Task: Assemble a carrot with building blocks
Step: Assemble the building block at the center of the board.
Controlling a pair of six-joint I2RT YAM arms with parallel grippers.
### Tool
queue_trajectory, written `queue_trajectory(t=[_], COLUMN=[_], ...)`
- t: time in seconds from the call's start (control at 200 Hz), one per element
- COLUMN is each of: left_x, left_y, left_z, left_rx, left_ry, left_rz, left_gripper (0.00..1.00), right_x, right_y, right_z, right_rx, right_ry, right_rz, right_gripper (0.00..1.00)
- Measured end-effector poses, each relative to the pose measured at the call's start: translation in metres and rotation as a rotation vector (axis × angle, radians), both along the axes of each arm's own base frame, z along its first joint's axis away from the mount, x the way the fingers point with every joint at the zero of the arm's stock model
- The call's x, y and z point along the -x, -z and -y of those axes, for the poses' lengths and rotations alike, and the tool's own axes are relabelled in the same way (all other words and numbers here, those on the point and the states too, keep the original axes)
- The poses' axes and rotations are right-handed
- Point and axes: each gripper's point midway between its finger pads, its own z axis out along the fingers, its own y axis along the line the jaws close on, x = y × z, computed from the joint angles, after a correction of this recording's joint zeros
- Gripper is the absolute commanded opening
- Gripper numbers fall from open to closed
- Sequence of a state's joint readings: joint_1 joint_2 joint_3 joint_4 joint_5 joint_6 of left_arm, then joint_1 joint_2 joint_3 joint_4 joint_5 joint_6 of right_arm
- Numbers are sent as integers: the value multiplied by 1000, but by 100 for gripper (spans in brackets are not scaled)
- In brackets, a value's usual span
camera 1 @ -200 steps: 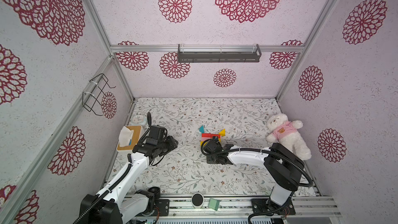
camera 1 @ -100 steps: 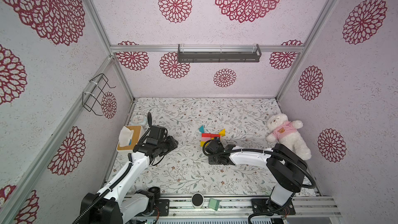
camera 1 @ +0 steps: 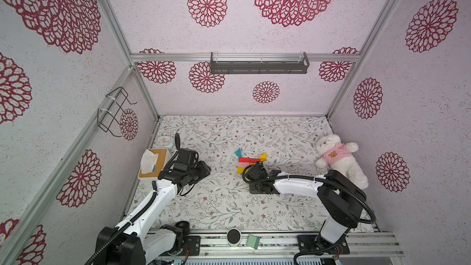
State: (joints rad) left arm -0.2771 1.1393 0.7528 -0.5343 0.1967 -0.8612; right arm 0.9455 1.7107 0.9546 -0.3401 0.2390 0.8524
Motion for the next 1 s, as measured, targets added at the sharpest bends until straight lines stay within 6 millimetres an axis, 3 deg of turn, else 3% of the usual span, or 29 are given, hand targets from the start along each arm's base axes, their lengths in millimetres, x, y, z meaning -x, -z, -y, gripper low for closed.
queue_trajectory(t=[0.626,0.856,1.001], left_x=[-2,0,-1], left_y=[3,6,9], left_z=[7,11,20], left_rx=[-3,-7,-12], left_ry=[20,32,62], left_rz=[-1,-9,-20], left_gripper=[47,47,46], right_x=[-9,-9,-2], right_y=[-4,-5,-17], right_z=[-13,-13,-5], right_rx=[-6,-10,-36], right_ry=[-30,-30,-28], right_rz=[16,15,25], right_gripper=[19,19,20])
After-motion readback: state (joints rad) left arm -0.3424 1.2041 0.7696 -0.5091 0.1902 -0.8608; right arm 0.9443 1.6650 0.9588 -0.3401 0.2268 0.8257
